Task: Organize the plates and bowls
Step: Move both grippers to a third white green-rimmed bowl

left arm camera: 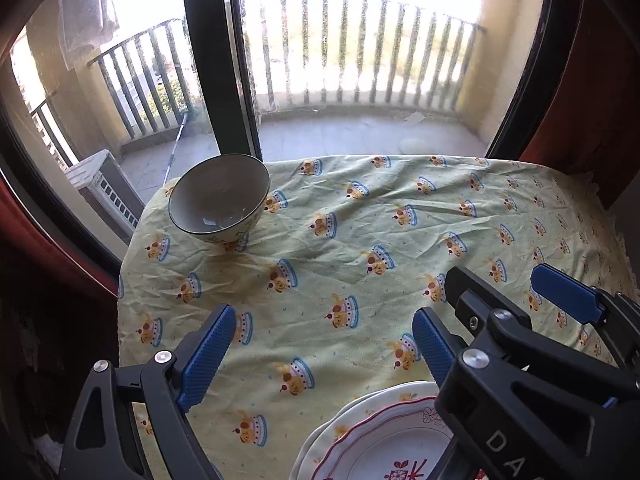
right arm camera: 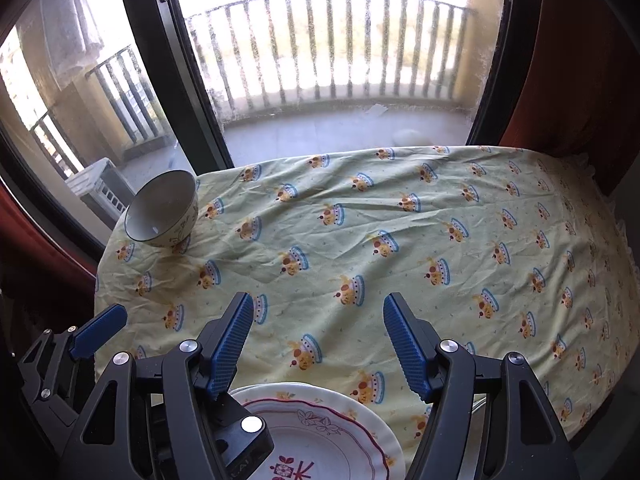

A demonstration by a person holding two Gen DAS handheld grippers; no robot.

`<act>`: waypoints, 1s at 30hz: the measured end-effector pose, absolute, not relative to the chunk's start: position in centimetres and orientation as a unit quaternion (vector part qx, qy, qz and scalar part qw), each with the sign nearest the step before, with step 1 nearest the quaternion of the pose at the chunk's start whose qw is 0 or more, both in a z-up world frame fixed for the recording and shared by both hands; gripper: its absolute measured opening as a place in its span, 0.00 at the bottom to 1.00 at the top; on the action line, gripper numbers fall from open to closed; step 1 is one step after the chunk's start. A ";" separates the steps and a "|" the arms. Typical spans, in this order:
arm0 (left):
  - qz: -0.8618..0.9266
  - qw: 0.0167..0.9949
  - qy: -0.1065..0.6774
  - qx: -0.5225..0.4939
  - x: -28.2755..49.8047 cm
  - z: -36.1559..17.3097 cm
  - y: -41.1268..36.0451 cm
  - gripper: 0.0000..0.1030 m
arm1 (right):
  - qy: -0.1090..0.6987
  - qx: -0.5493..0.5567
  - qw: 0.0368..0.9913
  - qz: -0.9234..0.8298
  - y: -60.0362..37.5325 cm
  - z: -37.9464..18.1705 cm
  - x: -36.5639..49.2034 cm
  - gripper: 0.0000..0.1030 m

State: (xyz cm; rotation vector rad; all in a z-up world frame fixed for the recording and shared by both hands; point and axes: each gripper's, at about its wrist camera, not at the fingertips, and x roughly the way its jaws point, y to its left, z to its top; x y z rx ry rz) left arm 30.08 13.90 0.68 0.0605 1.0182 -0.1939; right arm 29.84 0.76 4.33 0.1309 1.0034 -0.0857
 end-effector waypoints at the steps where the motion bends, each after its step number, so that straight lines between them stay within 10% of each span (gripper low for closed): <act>1: -0.091 0.868 0.487 0.030 30.5 0.7 14.5 0.89 | 0.479 0.063 0.874 -0.041 1.4 4.4 30.3 0.69; 30: -0.031 0.882 0.469 0.024 44.5 -4.1 24.8 0.83 | 0.473 0.051 0.879 -0.045 13.1 0.0 45.1 0.69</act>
